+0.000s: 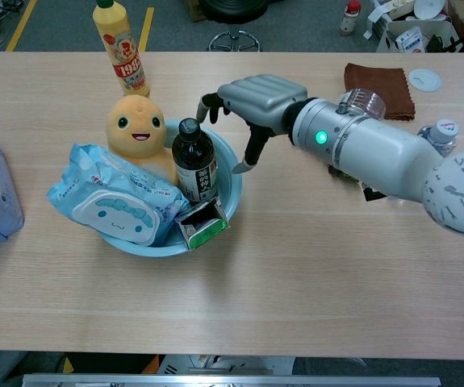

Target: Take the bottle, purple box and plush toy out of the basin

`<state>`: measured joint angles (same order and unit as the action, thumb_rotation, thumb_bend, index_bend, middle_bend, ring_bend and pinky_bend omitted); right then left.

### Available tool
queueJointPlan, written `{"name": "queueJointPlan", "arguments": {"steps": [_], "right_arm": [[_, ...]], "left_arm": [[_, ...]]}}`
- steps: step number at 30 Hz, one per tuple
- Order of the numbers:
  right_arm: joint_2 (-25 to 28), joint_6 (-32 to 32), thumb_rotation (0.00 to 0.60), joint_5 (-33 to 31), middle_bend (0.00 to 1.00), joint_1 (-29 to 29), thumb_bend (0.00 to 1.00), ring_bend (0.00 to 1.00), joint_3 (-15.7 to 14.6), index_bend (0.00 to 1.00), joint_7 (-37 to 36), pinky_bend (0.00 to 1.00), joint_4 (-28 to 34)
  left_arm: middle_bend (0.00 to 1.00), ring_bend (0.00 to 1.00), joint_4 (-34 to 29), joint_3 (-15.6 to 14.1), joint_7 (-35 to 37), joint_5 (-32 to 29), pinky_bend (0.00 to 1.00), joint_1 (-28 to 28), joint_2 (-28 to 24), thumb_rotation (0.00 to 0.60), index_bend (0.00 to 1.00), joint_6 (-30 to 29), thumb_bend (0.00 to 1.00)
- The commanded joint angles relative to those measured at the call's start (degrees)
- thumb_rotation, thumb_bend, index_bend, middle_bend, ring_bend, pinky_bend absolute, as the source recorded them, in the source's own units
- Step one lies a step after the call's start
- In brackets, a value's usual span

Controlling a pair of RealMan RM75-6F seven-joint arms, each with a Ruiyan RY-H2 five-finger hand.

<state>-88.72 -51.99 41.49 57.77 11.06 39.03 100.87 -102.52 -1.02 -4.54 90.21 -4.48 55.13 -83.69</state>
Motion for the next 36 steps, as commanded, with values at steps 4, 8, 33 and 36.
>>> {"name": "queueJointPlan", "arguments": {"steps": [4, 8, 33, 36], "right_arm": [[-2.7, -0.4, 0.6, -2.43, 0.29, 2.47, 0.0, 0.24, 0.48, 0.24, 0.55, 0.38, -2.32], [-4.08, -0.01, 0.6, -3.92, 0.29, 3.72, 0.0, 0.24, 0.56, 0.24, 0.17, 0.38, -3.78], [-9.54, 0.42, 0.6, -2.48, 0.42, 5.36, 0.2, 0.38, 0.21, 0.44, -5.56, 0.64, -10.71], [-9.98, 0.24, 0.6, -1.76, 0.44, 5.06, 0.28, 0.42, 0.4, 0.48, -6.65, 0.71, -11.47]], "left_arm": [[0.09, 0.1, 0.26, 0.08, 0.43, -0.15, 0.13, -0.01, -0.18, 0.6, 0.01, -0.08, 0.28], [0.09, 0.1, 0.34, 0.1, 0.61, -0.39, 0.13, 0.04, -0.37, 0.6, 0.01, -0.08, 0.28], [0.09, 0.1, 0.59, -0.11, 1.7, -0.66, 0.13, 0.5, -0.89, 0.6, 0.01, -0.45, 0.28], [0.09, 0.1, 0.8, -0.09, 1.82, -0.78, 0.13, 0.5, -0.82, 0.6, 0.01, -0.38, 0.28]]}}
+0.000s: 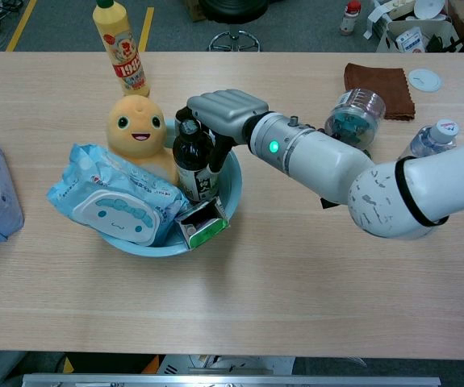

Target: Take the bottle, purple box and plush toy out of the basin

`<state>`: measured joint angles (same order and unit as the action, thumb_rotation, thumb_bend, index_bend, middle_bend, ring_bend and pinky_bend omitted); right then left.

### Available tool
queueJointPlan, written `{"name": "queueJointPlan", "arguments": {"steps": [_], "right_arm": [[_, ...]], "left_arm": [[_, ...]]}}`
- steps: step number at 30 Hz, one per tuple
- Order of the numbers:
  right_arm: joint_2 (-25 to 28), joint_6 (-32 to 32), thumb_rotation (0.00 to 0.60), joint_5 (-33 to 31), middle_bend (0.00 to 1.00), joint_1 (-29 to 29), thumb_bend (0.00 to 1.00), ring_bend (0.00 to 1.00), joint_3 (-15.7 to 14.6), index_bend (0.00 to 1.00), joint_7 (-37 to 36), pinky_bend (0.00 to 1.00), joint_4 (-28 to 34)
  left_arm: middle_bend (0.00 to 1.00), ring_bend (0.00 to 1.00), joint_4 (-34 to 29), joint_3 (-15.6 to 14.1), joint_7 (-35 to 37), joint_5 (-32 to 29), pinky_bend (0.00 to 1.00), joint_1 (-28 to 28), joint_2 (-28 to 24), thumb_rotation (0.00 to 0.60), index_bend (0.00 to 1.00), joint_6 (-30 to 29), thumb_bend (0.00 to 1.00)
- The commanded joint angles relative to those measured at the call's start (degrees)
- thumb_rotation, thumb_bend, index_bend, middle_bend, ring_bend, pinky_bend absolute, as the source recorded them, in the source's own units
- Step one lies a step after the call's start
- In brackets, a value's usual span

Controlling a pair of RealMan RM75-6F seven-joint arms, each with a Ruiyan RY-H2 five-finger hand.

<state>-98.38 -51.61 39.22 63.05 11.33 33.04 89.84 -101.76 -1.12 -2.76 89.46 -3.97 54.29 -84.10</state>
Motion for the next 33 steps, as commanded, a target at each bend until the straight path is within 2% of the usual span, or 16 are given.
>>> {"name": "queueJointPlan", "arguments": {"steps": [1, 7, 14, 24, 29, 33], "right_arm": [[-0.4, -0.16, 0.6, 0.78, 0.45, -0.31, 0.29, 0.44, 0.14, 0.5, -0.91, 0.73, -0.59], [0.2, -0.58, 0.6, 2.8, 0.48, -0.95, 0.33, 0.5, 0.59, 0.54, -2.5, 0.77, 0.36], [4.11, -0.82, 0.6, 3.72, 0.49, -1.6, 0.33, 0.52, 2.02, 0.54, -3.88, 0.79, 5.49], [18.59, -1.95, 0.6, 4.22, 0.49, -5.07, 0.32, 0.52, 4.59, 0.54, -7.53, 0.79, 16.15], [24.08, -2.19, 0.6, 3.48, 0.49, -6.86, 0.32, 0.52, 4.41, 0.54, -9.03, 0.79, 16.69], [25.7, -1.83, 0.6, 2.7, 0.49, -7.49, 0.32, 0.52, 3.16, 0.54, -9.07, 0.79, 14.48]], "left_arm": [[0.09, 0.1, 0.07, 0.03, 0.08, -0.04, 0.13, -0.04, 0.04, 0.6, 0.01, 0.07, 0.28], [0.09, 0.1, 0.22, 0.07, 0.19, -0.13, 0.13, -0.01, 0.06, 0.6, 0.01, 0.04, 0.28], [0.09, 0.1, 0.06, 0.13, 0.25, -0.11, 0.13, 0.13, -0.13, 0.6, 0.01, -0.27, 0.28], [0.09, 0.1, -0.2, 0.06, 0.46, 0.32, 0.13, 0.55, -0.64, 0.6, 0.01, -1.12, 0.28], [0.09, 0.1, -0.27, 0.13, 0.39, 0.63, 0.13, 0.38, -0.52, 0.6, 0.01, -1.03, 0.28], [0.1, 0.1, -0.33, 0.08, 0.22, 0.94, 0.13, 0.22, -0.3, 0.6, 0.01, -0.84, 0.28]]}}
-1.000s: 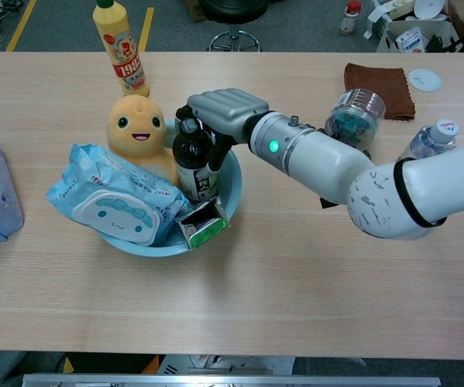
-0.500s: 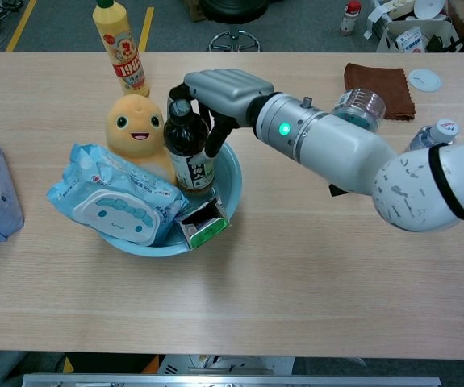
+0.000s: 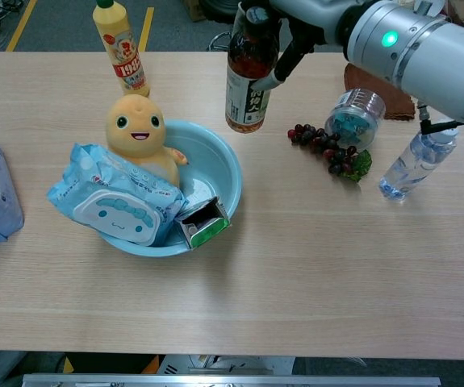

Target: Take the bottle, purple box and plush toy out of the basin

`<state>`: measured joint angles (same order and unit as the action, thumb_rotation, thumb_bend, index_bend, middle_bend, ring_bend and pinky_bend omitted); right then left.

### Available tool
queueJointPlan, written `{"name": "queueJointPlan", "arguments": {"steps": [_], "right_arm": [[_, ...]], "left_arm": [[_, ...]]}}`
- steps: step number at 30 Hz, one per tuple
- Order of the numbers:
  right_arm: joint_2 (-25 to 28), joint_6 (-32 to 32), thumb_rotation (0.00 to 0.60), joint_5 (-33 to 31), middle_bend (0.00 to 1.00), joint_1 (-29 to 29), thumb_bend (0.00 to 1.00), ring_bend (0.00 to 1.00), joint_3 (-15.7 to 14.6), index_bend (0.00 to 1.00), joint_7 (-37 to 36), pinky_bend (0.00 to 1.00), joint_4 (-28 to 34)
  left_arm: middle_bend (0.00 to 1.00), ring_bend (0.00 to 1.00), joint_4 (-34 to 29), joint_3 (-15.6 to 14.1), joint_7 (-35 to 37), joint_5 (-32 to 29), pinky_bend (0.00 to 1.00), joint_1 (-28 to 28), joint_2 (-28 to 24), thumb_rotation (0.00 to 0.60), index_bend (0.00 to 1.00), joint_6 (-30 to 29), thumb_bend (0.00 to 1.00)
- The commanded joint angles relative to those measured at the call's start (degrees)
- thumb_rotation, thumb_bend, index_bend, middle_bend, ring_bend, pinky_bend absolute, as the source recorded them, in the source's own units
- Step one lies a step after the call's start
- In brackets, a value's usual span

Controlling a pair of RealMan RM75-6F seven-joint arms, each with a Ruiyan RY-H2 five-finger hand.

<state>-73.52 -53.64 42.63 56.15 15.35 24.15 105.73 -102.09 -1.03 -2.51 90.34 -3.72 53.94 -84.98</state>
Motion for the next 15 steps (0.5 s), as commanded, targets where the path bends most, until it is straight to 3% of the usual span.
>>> {"name": "queueJointPlan", "arguments": {"steps": [1, 15], "right_arm": [[0.98, 0.4, 0.6, -1.08, 0.49, -0.63, 0.32, 0.52, -1.23, 0.54, -0.05, 0.79, -2.09], [-6.15, 4.59, 0.6, -4.79, 0.49, 0.27, 0.32, 0.52, -5.4, 0.54, 0.36, 0.79, -16.35]], "left_arm": [[0.1, 0.1, -0.01, -0.02, -0.08, 0.08, 0.13, -0.06, 0.1, 0.6, 0.01, 0.08, 0.28], [0.1, 0.1, 0.17, -0.07, -0.55, -0.13, 0.13, -0.41, 0.73, 0.6, 0.01, 0.85, 0.28]]}}
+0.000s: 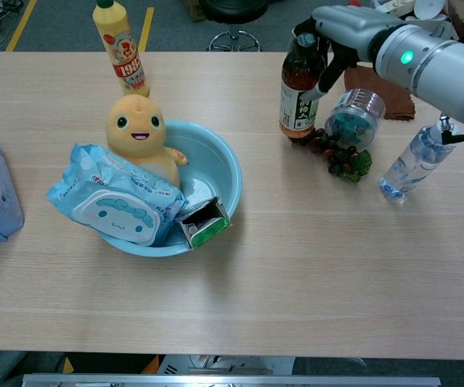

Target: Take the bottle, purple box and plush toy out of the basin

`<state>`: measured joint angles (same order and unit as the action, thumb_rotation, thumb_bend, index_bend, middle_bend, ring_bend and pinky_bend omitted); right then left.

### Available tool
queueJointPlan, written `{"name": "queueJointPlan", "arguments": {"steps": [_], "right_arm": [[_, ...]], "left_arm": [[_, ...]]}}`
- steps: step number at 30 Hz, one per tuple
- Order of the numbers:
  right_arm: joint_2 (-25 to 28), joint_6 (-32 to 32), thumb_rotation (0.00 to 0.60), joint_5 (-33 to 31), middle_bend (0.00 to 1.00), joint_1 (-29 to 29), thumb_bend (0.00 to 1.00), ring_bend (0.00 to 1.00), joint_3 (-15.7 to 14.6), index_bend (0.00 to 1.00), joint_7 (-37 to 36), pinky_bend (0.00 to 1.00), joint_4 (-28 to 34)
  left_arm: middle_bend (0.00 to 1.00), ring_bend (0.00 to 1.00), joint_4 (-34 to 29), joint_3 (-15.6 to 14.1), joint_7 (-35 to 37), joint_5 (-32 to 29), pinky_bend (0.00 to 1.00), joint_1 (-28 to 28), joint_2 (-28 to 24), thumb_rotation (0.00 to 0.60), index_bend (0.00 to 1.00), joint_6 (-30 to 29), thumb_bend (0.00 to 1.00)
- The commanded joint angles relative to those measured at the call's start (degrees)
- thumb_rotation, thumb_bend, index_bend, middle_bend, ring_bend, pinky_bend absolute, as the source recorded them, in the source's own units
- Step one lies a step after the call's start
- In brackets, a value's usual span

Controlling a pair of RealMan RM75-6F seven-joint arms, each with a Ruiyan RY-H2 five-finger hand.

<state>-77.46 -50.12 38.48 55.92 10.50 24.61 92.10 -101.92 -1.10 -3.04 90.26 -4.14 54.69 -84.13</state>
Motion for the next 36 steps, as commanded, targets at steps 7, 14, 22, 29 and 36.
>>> {"name": "queueJointPlan", "arguments": {"steps": [7, 14, 22, 29, 36], "right_arm": [[-6.45, 1.75, 0.6, -0.22, 0.49, 1.66, 0.32, 0.52, 0.54, 0.54, -1.04, 0.79, -6.54], [-9.3, 1.29, 0.6, -0.46, 0.49, 3.04, 0.32, 0.52, 1.43, 0.54, -0.23, 0.79, -8.64], [-12.51, 1.85, 0.6, -3.74, 0.49, 3.85, 0.32, 0.52, 0.95, 0.54, 1.78, 0.79, -12.73], [-13.52, 2.26, 0.6, -4.68, 0.46, 4.07, 0.31, 0.5, 0.63, 0.53, 3.04, 0.74, -14.8], [-12.31, 3.97, 0.6, -5.43, 0.32, 4.15, 0.27, 0.33, 0.25, 0.26, 3.6, 0.54, -13.77]], "left_arm": [[0.1, 0.1, 0.05, 0.06, -0.06, -0.43, 0.13, 0.0, 0.0, 0.6, 0.01, 0.15, 0.28], [0.1, 0.1, 0.32, 0.13, 0.29, -0.82, 0.13, 0.0, -0.04, 0.6, 0.01, 0.27, 0.28], [0.1, 0.1, 1.01, 0.04, 1.02, -0.97, 0.13, 0.01, 0.24, 0.6, 0.01, 0.46, 0.28], [0.1, 0.1, 1.24, -0.02, 1.35, -1.14, 0.13, 0.17, 0.13, 0.6, 0.01, 0.37, 0.28], [0.1, 0.1, 1.27, -0.05, 1.27, -1.0, 0.13, 0.09, 0.24, 0.6, 0.01, 0.47, 0.28]]}}
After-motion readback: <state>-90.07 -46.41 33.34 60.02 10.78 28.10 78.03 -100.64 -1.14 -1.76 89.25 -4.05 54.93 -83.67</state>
